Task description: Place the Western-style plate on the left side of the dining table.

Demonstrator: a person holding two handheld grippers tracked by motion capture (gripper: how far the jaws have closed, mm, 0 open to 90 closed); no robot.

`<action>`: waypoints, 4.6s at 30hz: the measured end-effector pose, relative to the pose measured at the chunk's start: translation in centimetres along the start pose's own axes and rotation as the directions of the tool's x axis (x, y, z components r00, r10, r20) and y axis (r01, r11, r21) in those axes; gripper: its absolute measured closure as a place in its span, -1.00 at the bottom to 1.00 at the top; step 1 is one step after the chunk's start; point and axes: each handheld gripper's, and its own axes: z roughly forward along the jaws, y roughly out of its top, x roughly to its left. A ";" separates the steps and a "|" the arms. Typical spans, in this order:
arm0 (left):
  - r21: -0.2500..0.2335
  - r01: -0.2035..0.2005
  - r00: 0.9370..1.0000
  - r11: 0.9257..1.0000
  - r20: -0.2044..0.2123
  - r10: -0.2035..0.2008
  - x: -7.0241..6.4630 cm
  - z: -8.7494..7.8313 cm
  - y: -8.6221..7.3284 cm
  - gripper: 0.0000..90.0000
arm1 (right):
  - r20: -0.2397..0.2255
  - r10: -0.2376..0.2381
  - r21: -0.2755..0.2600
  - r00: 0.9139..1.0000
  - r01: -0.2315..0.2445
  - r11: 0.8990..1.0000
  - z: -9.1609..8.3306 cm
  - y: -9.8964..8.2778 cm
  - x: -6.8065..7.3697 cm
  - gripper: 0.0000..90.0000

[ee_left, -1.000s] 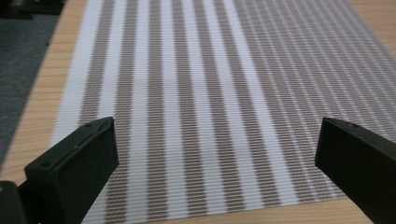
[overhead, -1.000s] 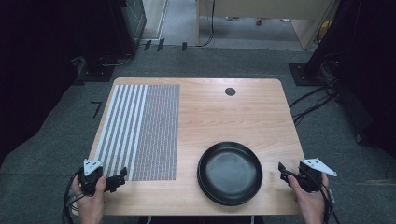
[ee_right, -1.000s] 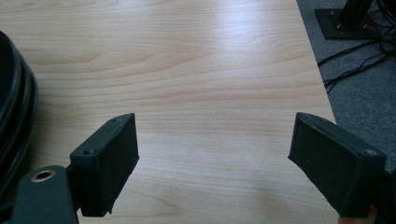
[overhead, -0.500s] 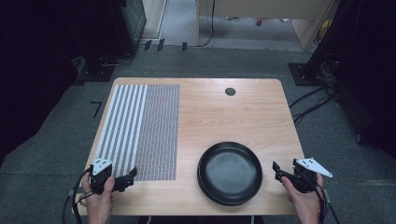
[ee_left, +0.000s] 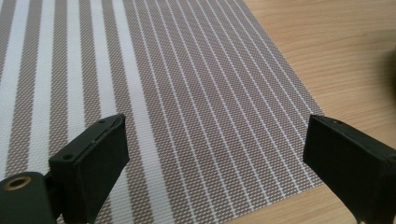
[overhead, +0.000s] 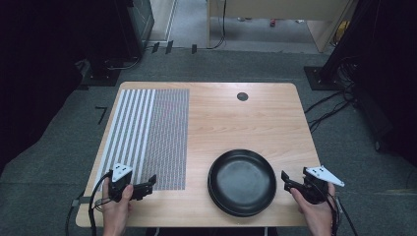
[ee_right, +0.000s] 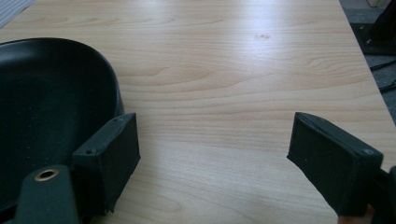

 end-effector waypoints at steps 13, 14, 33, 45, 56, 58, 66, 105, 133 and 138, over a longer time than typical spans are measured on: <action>-0.013 -0.029 0.998 0.999 0.047 0.030 -3.0 0.8 1.3 -0.95 | -0.031 -0.022 0.002 0.999 0.022 1.000 0.0 0.0 1.7 -0.65; -0.011 -0.031 0.998 0.999 0.049 0.031 -3.2 0.9 1.3 -0.95 | -0.035 -0.026 -0.002 0.999 0.026 1.000 -0.1 0.0 1.8 -0.64; 0.021 -0.059 0.991 0.998 0.119 0.056 -8.2 3.4 2.4 -0.95 | -0.101 -0.004 -0.015 0.995 0.002 1.000 -0.5 0.0 2.7 0.08; 0.031 -0.094 0.979 0.995 0.182 0.087 -12.4 5.3 3.1 -0.83 | -0.175 0.136 0.040 0.975 -0.130 0.991 -0.1 -0.5 2.4 0.53; 0.059 -0.097 0.970 0.994 0.227 0.082 -13.8 6.3 2.1 0.04 | -0.281 0.329 0.112 0.902 -0.309 0.944 0.3 -0.9 1.4 0.85; 0.062 -0.088 0.966 0.994 0.247 0.070 -13.8 6.3 2.0 0.10 | -0.287 0.335 0.116 0.897 -0.315 0.942 0.4 -1.0 1.4 0.87; 0.081 -0.037 0.948 0.996 0.318 0.009 -13.4 6.5 2.1 0.44 | -0.290 0.363 0.122 0.885 -0.342 0.932 0.5 -1.2 1.3 0.90; 0.122 -0.056 0.923 0.991 0.384 0.004 -13.9 6.2 2.1 0.44 | -0.348 0.466 0.173 0.813 -0.433 0.885 1.4 -1.5 1.9 0.94; 0.119 0.002 0.910 0.993 0.412 -0.052 -12.8 5.9 1.8 0.50 | -0.332 0.509 0.185 0.794 -0.474 0.861 2.6 -2.3 3.9 0.84; 0.110 0.016 0.912 0.994 0.405 -0.060 -13.0 5.6 1.5 0.50 | -0.383 0.590 0.184 0.711 -0.567 0.803 2.8 -3.0 3.4 0.90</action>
